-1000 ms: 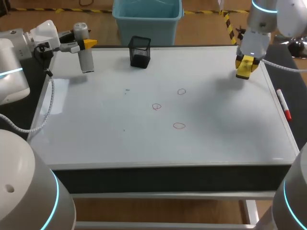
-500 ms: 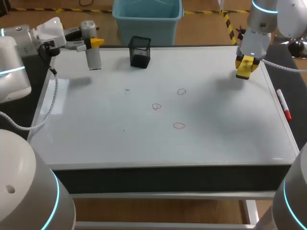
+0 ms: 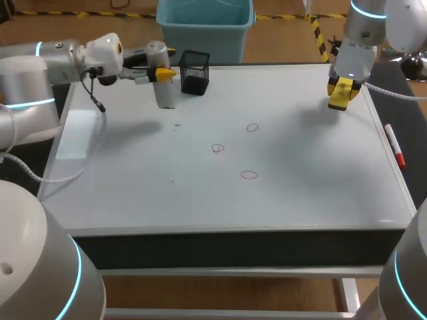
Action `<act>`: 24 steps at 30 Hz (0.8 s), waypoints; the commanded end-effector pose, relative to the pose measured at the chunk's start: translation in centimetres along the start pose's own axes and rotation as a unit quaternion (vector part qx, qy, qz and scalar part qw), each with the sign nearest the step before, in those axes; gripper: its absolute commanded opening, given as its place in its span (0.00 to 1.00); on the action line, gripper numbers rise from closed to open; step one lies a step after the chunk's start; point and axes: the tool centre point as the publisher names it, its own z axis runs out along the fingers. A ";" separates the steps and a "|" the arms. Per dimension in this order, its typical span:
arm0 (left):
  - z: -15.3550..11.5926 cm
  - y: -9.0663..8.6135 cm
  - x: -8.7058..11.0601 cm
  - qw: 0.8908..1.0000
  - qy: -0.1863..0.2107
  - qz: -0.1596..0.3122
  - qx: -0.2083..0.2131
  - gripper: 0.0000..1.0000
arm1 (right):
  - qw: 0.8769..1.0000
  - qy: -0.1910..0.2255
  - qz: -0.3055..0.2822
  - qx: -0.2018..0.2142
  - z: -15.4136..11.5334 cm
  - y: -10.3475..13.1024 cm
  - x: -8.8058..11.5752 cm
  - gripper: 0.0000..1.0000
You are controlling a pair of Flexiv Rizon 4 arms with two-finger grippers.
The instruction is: Pick up the inspection probe, press it on each red-marked spot on the whiteboard one by one, put down the probe, pick up the eraser, and wipe off all the red marks.
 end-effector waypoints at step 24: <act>10.3 2.7 6.6 0.996 0.059 -0.060 0.017 0.00 | 1.000 0.002 -0.001 0.001 -0.1 0.0 0.1 0.00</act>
